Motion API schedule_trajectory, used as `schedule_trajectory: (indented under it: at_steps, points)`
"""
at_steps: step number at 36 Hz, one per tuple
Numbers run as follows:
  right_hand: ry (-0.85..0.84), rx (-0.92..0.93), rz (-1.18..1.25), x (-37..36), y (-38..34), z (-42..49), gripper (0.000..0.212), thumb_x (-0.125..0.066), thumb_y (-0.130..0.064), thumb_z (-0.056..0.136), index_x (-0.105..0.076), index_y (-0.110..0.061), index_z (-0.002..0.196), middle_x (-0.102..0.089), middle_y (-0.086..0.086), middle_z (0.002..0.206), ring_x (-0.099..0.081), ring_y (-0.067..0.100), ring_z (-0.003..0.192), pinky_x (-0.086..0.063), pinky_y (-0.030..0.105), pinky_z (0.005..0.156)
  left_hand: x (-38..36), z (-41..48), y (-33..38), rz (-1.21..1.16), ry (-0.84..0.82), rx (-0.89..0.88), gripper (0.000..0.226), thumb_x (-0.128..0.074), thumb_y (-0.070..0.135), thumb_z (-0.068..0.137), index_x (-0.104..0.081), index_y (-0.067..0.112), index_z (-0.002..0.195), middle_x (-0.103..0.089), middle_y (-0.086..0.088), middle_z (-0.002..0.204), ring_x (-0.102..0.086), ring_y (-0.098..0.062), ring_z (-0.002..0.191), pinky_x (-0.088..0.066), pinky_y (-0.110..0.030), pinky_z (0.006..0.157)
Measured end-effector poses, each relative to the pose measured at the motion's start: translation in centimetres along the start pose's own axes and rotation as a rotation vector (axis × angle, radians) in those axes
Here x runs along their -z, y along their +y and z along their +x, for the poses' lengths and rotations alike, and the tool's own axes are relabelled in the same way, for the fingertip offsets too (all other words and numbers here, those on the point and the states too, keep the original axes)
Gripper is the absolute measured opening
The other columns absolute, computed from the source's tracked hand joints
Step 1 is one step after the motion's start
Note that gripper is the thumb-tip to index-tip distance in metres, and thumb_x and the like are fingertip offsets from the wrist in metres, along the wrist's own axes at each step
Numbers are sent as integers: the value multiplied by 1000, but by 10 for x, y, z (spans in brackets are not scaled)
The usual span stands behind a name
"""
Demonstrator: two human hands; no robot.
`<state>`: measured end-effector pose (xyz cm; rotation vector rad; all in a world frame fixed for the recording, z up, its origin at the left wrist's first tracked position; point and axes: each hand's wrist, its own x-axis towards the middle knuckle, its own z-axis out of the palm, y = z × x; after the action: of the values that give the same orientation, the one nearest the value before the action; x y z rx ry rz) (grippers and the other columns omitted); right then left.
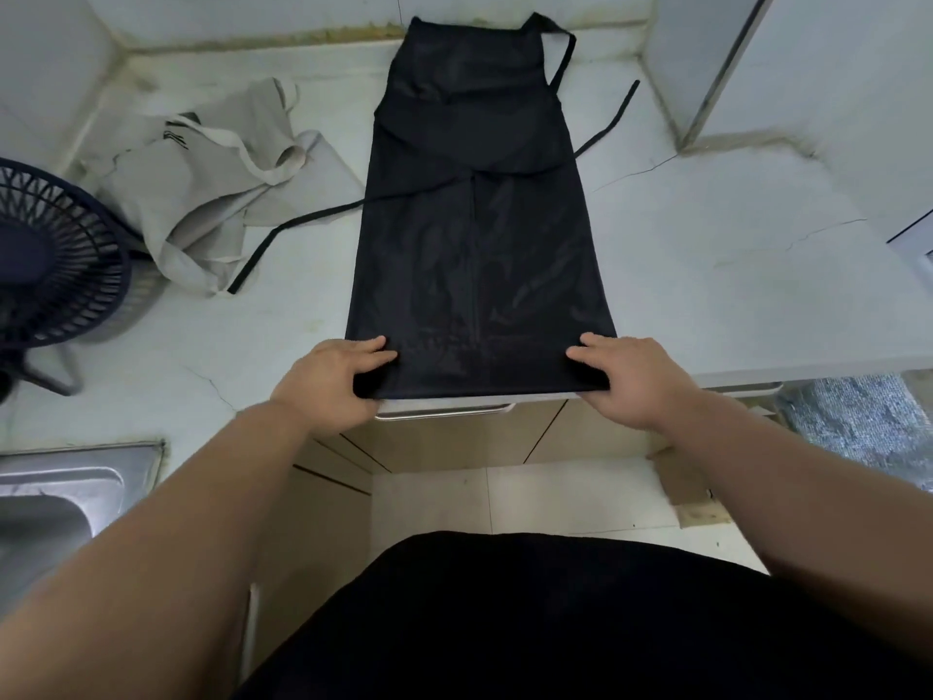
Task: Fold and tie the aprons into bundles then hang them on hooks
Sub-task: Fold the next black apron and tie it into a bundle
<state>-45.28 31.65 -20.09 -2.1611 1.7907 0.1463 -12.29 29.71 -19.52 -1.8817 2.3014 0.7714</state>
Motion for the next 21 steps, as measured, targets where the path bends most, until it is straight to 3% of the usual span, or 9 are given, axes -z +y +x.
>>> schedule_trajectory:
  at_steps: [2, 4, 6, 7, 9, 11, 13, 16, 21]
  points:
    - [-12, -127, 262, 9, 3, -2, 36, -50, -28, 94, -57, -25, 130, -55, -3, 135, -50, 20, 123, -37, 27, 101, 11, 1, 2, -144, -40, 46, 48, -62, 17, 86, -57, 30, 132, -45, 18, 143, -40, -11, 134, -26, -22, 109]
    - [14, -193, 422, 18, 5, 0, 27, -50, -28, 95, -66, -21, 115, -65, -1, 111, -57, 21, 102, -43, 27, 85, 18, 3, 5, -369, -24, 132, 38, -59, 9, 87, -67, 28, 119, -60, 13, 126, -52, -10, 118, -34, -18, 100]
    - [18, -237, 516, 24, 6, 3, 19, -52, -27, 94, -68, -17, 90, -62, -1, 83, -55, 21, 80, -40, 27, 65, 21, 2, 4, -578, 16, 207, 29, -60, 6, 87, -72, 31, 96, -66, 13, 106, -58, -8, 101, -39, -15, 87]
    - [18, -259, 557, 27, 6, 5, 20, -53, -27, 94, -65, -17, 81, -60, 1, 78, -54, 22, 76, -38, 26, 60, 21, 3, 2, -671, 54, 235, 27, -62, 7, 87, -71, 32, 88, -67, 12, 100, -60, -10, 99, -42, -18, 88]
    - [12, -311, 641, 27, 10, 9, 22, -54, -30, 93, -65, -12, 84, -63, 9, 85, -54, 23, 79, -39, 27, 63, 18, 5, -3, -836, 117, 298, 18, -64, 11, 89, -69, 29, 86, -69, 6, 97, -63, -19, 102, -46, -29, 95]
    - [8, -363, 729, 25, 13, 12, 29, -55, -34, 93, -66, -8, 94, -64, 15, 96, -55, 25, 83, -40, 31, 69, 15, 8, -1, -938, 161, 330, 11, -60, 15, 93, -68, 23, 90, -69, 5, 94, -63, -19, 96, -48, -25, 86]
    - [27, -384, 743, 23, 16, 16, 34, -52, -38, 94, -64, -6, 94, -62, 13, 92, -55, 26, 81, -41, 32, 69, 10, 14, 6, -928, 245, 334, 11, -54, 19, 98, -64, 21, 101, -64, 10, 93, -59, -13, 91, -43, -18, 77]
    - [79, -374, 631, 23, 18, 24, 39, -46, -39, 97, -53, -6, 78, -51, 4, 72, -47, 19, 66, -33, 27, 56, 3, 23, 10, -746, 335, 313, 29, -44, 26, 101, -56, 17, 126, -58, 5, 108, -50, -16, 102, -36, -24, 86]
    - [165, -445, 425, 8, 18, 33, 36, -42, -42, 98, -41, -13, 77, -47, 0, 69, -46, 23, 70, -30, 31, 56, -6, 38, 9, -376, 349, 387, 32, -37, 35, 102, -52, 9, 113, -56, -6, 94, -49, -28, 88, -39, -35, 76]
